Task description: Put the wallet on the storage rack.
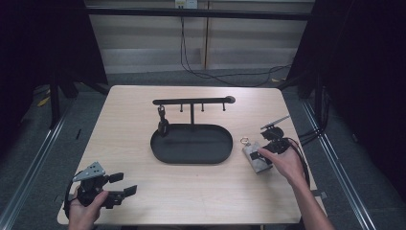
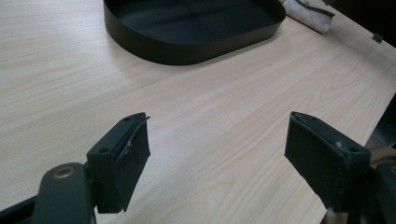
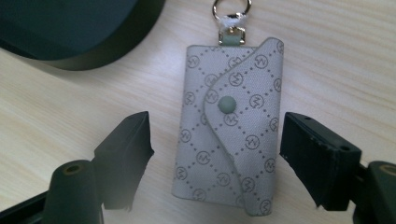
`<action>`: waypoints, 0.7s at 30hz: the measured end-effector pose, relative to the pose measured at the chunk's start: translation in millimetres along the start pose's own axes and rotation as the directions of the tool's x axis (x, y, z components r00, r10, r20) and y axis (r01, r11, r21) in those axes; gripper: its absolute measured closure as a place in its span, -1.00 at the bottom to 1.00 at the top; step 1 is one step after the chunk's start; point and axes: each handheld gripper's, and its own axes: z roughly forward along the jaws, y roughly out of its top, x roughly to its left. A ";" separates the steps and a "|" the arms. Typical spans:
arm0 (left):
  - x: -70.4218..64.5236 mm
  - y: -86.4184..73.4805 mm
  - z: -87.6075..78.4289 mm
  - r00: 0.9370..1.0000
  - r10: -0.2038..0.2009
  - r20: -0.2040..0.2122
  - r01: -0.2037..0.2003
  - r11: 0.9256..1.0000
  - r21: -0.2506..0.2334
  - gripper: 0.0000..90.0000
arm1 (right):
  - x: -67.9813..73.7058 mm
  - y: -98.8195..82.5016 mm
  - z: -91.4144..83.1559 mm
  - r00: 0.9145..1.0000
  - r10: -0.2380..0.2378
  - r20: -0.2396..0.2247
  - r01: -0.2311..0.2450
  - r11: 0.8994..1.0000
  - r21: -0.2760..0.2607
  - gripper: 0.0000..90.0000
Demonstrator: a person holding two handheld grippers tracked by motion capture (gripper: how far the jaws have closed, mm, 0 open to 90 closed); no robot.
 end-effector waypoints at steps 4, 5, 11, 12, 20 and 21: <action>-0.1 0.0 0.2 1.000 0.003 0.003 -0.003 1.000 -0.001 -0.52 | -3.6 4.1 7.7 1.000 0.006 0.015 -0.007 0.999 0.051 -0.41; 0.0 0.1 0.3 1.000 0.003 0.005 -0.003 1.000 -0.001 -0.52 | -4.4 5.0 9.6 1.000 0.003 0.019 -0.004 0.998 0.062 -0.41; 1.0 0.0 0.5 1.000 0.000 0.006 0.000 1.000 0.001 -0.52 | -5.8 8.2 21.6 1.000 -0.005 0.026 0.003 0.995 0.101 -0.42; 1.0 0.0 0.6 1.000 -0.001 0.005 0.001 1.000 0.002 -0.52 | -5.7 8.9 23.5 1.000 -0.010 0.028 0.007 0.994 0.108 -0.42; 1.2 0.8 0.7 1.000 -0.001 0.012 0.001 1.000 0.000 -0.52 | -3.9 11.3 32.5 0.999 -0.009 0.044 0.002 0.988 0.154 -0.44; 1.4 0.9 0.9 1.000 -0.004 0.013 0.004 1.000 0.000 -0.52 | -3.7 11.8 33.6 0.999 -0.007 0.046 0.000 0.987 0.158 -0.44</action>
